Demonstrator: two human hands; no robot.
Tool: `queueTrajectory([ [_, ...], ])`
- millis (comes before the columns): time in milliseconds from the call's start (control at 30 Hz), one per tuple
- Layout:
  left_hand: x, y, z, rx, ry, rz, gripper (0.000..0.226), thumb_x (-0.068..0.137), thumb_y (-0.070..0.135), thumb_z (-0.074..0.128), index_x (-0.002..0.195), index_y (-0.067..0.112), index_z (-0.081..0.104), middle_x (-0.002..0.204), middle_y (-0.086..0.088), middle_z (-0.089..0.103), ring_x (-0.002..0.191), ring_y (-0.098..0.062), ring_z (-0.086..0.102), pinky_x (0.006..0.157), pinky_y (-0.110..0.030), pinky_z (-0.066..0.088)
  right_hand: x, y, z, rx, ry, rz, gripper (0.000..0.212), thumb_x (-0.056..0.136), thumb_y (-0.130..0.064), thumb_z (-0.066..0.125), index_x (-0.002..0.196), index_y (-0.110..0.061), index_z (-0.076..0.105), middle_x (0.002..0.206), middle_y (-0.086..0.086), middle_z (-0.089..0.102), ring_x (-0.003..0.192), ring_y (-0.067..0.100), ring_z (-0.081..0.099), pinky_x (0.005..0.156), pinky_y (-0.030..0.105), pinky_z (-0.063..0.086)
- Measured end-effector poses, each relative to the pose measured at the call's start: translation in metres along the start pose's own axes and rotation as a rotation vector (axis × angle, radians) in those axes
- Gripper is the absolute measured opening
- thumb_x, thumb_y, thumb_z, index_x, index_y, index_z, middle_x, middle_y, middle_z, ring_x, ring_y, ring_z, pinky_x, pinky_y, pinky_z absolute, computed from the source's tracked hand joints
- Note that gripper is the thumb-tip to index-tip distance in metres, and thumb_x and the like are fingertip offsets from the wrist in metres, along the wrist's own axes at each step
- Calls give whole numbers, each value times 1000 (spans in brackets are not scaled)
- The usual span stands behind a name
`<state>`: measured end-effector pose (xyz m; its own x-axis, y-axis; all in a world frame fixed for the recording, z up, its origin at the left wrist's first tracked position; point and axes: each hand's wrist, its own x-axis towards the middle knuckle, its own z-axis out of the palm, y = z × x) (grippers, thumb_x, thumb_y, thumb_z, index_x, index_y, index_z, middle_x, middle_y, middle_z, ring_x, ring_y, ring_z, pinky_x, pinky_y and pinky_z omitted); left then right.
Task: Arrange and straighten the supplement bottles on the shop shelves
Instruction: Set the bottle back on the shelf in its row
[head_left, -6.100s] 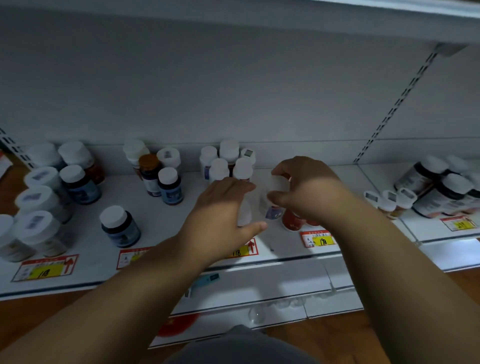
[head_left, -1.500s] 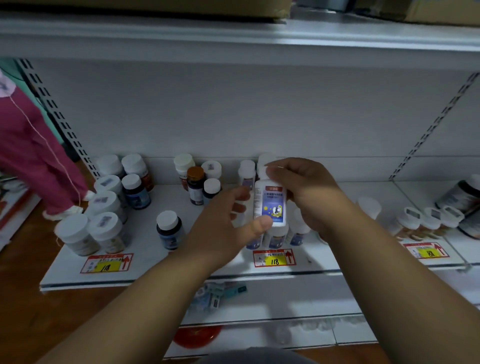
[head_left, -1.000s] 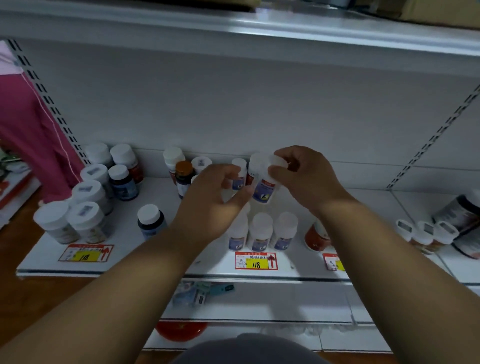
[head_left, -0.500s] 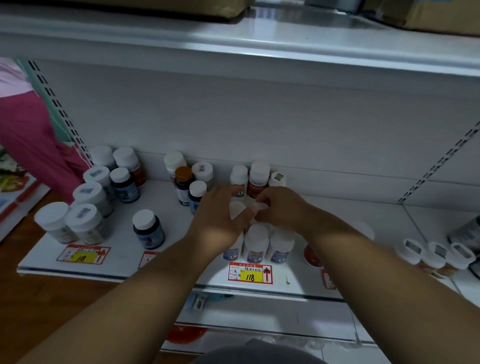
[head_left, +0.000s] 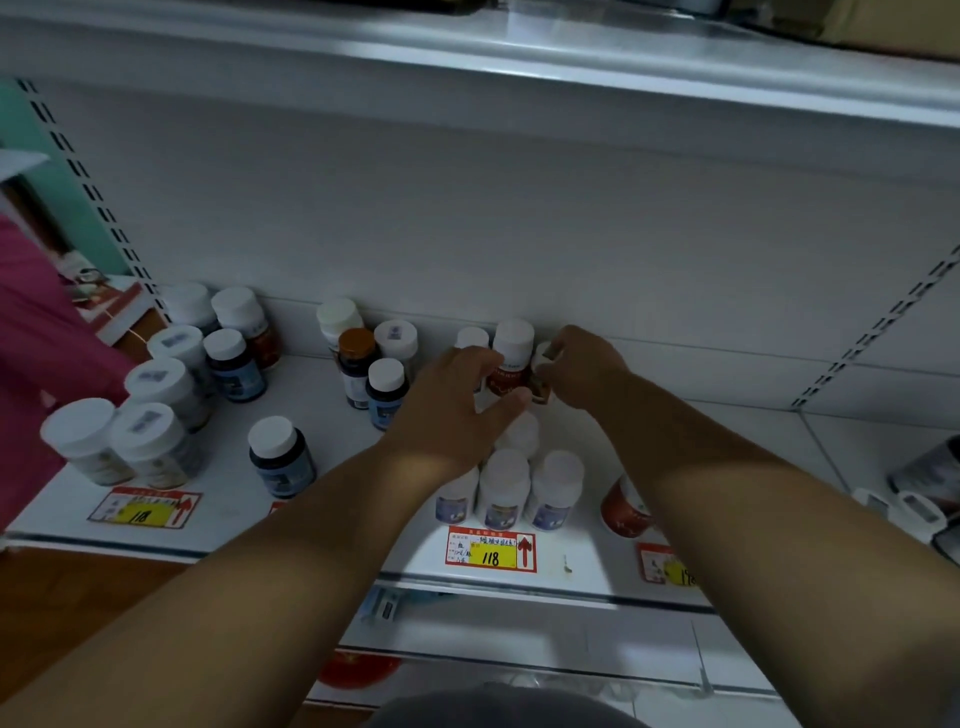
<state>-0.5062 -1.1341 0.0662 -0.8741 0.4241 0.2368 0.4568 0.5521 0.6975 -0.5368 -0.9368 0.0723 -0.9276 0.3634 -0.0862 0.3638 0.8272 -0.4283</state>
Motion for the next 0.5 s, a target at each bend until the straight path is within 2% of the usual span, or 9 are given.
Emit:
queueTrajectory([
  [100, 1, 1, 3, 12, 5, 3, 49, 86, 57, 55, 124, 27, 51, 111, 11, 50, 98, -3, 45, 76, -12, 30, 4, -1, 9, 27, 5, -23, 42, 79, -30, 71, 109, -12, 48, 106, 11, 62, 98, 30, 60, 70, 31, 41],
  [167, 1, 0, 3, 12, -4, -2, 48, 86, 57, 55, 123, 28, 51, 113, 11, 51, 98, -3, 46, 77, -14, 32, 8, -2, 10, 10, 33, -26, 38, 82, -28, 67, 110, -10, 48, 106, 13, 62, 99, 31, 60, 75, 34, 46],
  [233, 3, 0, 1, -1, -10, -10, 47, 85, 58, 55, 122, 29, 51, 113, 11, 51, 99, -3, 48, 74, -10, 31, 12, -4, 8, -45, 54, -17, 31, 87, -26, 60, 111, -9, 49, 110, 15, 62, 103, 32, 59, 80, 36, 47],
  [300, 5, -1, 0, -29, -16, -24, 49, 85, 58, 57, 124, 30, 50, 115, 10, 52, 100, -3, 50, 72, -4, 30, 12, -6, 0, -81, 54, -15, 32, 87, -26, 61, 112, -8, 49, 112, 15, 61, 105, 32, 58, 76, 33, 44],
  [400, 10, 0, -3, -76, -23, -46, 56, 82, 58, 61, 128, 30, 48, 123, 9, 51, 99, -2, 50, 73, -4, 31, -2, -6, -20, 47, 92, -39, 29, 81, -29, 65, 102, -13, 52, 95, 5, 60, 88, 25, 60, 65, 29, 42],
  [500, 11, 8, -10, -116, -48, -54, 61, 82, 65, 53, 132, 31, 47, 128, 10, 52, 106, -5, 53, 86, -18, 38, -32, -6, -43, 302, 155, -96, 17, 79, -30, 66, 88, -25, 53, 82, -5, 58, 71, 13, 56, 53, 25, 41],
])
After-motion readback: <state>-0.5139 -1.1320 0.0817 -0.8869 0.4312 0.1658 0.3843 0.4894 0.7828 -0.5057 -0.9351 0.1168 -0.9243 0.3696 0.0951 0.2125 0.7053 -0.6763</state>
